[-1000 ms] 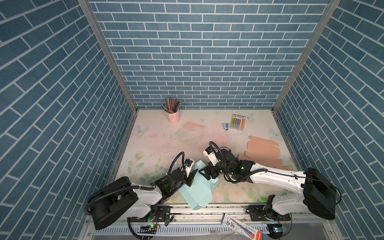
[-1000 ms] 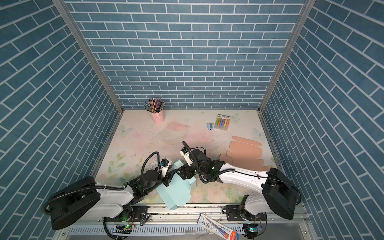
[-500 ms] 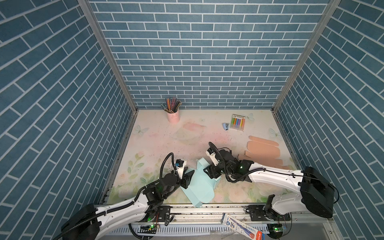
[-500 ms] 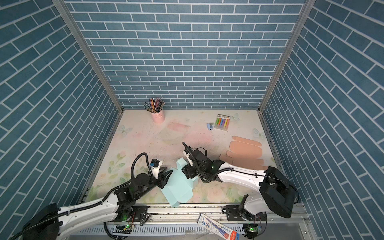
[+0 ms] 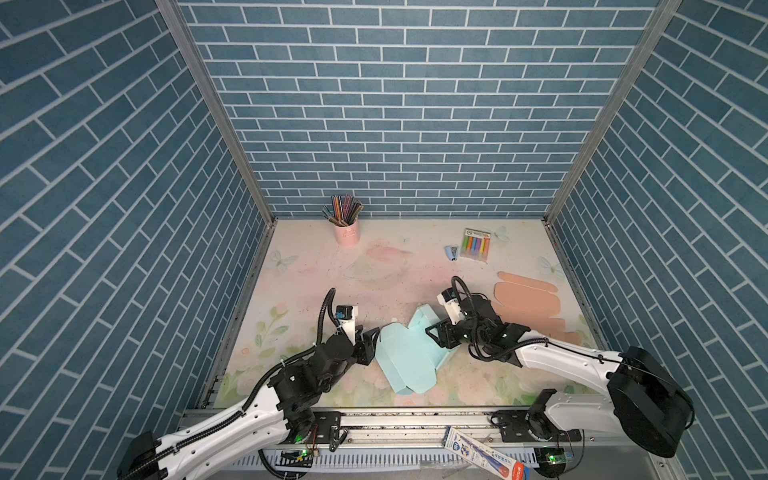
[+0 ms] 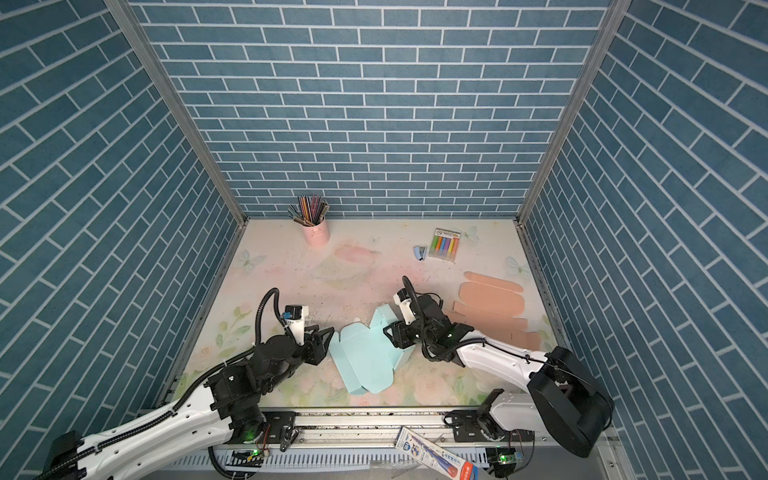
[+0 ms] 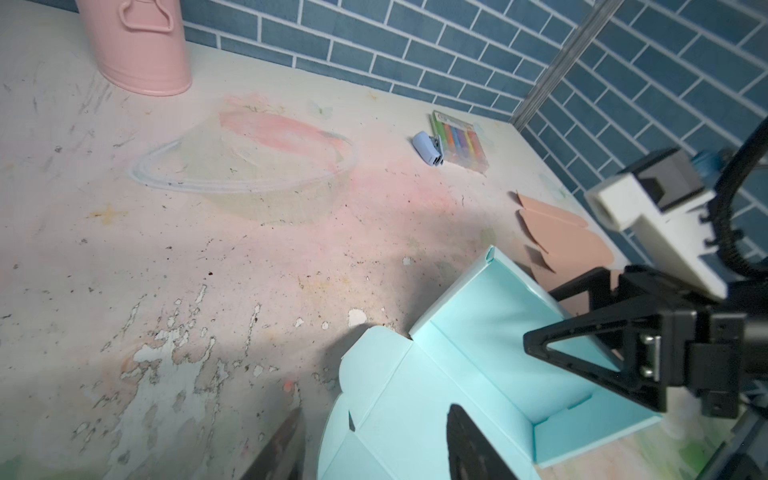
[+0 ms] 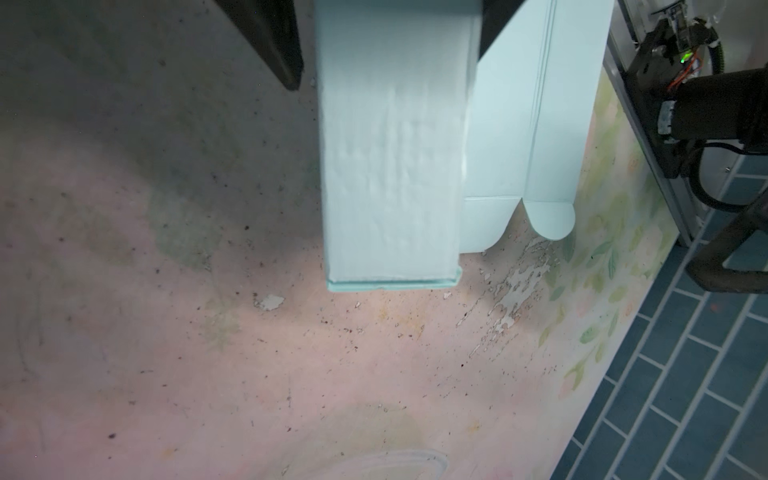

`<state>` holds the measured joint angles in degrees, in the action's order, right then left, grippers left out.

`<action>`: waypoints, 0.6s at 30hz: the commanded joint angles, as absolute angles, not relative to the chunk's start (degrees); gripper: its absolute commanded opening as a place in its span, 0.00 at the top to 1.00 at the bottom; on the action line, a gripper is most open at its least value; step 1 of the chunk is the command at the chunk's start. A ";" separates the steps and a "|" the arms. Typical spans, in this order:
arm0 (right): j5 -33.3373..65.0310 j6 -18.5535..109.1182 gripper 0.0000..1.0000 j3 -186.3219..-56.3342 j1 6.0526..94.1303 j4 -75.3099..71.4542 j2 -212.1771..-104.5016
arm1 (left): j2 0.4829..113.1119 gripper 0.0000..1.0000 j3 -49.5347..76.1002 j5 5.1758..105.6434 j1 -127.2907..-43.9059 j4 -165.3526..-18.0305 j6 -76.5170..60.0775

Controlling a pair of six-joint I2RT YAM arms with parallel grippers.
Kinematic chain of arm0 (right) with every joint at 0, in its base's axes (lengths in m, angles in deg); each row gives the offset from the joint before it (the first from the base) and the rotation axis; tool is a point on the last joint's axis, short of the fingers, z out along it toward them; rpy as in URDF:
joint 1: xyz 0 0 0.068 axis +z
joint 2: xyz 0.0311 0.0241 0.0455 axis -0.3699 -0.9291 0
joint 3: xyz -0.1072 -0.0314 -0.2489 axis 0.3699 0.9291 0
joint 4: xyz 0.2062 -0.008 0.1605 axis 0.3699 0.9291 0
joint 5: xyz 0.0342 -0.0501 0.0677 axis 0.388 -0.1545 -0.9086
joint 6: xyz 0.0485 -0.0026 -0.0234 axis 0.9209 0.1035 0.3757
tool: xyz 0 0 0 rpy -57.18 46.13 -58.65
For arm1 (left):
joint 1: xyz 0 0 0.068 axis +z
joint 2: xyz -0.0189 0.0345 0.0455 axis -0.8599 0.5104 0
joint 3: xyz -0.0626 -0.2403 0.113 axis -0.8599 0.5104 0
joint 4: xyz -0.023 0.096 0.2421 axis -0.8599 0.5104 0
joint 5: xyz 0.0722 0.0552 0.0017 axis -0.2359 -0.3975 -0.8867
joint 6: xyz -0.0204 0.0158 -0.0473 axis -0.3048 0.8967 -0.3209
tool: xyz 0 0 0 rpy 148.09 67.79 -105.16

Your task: Fold the paper box

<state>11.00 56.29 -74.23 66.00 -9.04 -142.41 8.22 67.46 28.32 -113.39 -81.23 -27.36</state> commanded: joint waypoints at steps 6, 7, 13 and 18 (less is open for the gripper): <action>2.10 61.68 0.45 -68.72 59.78 -18.06 -139.90 | 10.86 0.16 63.78 33.73 -110.86 -74.34 -33.53; 1.38 62.05 0.45 -68.08 59.07 -19.04 -139.90 | 10.88 0.14 63.75 33.82 -110.90 -73.93 -34.15; 1.77 61.69 0.45 -67.11 58.23 -19.45 -139.68 | 7.72 0.14 68.23 39.62 -110.93 -78.89 -39.48; 1.54 61.09 0.45 -67.62 58.18 -19.14 -140.18 | 9.26 0.14 72.33 43.57 -111.36 -87.42 -43.29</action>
<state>2.48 60.40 -67.36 58.33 -18.29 -140.64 8.52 70.63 40.56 -111.21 -82.00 -39.45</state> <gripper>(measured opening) 0.551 0.864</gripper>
